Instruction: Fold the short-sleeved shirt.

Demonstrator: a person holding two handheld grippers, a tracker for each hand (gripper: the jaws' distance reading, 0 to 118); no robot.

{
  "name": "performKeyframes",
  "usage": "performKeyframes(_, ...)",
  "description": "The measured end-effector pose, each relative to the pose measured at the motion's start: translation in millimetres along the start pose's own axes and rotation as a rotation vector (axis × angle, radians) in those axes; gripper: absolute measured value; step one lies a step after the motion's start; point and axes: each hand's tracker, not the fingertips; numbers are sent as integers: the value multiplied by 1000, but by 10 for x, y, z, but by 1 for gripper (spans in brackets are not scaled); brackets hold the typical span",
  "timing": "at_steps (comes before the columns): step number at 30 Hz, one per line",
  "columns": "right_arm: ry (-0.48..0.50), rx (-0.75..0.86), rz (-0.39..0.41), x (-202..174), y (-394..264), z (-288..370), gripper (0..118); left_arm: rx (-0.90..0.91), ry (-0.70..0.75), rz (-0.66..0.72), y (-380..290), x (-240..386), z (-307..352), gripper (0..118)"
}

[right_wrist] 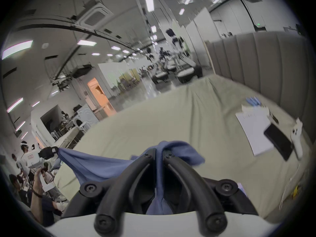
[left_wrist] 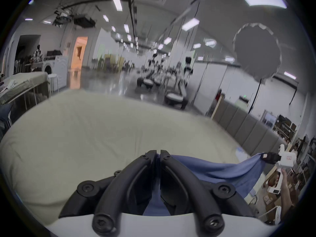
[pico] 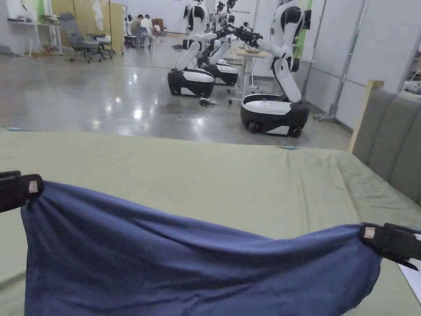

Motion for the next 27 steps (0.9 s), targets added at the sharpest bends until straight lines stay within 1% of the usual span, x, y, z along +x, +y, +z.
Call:
performKeyframes(3, 18, 48, 69, -232, 358, -48, 8, 79, 19, -36, 413, 65, 208, 6)
performKeyframes(6, 38, 85, 102, -437, 729, -126, 8, 127, 27, -43, 758, 65, 276, 6)
performKeyframes(8, 44, 107, 121, -561, 995, -195, 8, 165, 61, -64, 970, 89, 302, 6)
performKeyframes(11, 45, 145, 177, -792, 1376, -283, 7, 204, 81, -68, 1242, 68, 261, 6)
performKeyframes(14, 46, 166, 211, -949, 1742, -421, 7, 211, 109, -82, 1473, 62, 135, 6)
performKeyframes(17, 22, 200, 254, -1128, 2046, -570, 7, 222, 123, -79, 1694, 44, -45, 6)
performKeyframes(21, 8, 233, 266, -1301, 2412, -824, 7, 223, 140, -87, 2015, 30, -367, 6)
performKeyframes(24, -33, 248, 323, -1416, 2643, -1071, 7, 227, 171, -110, 2192, 39, -620, 6)
performKeyframes(27, -62, 256, 322, -1477, 2842, -1327, 7, 221, 197, -110, 2345, 6, -910, 6)
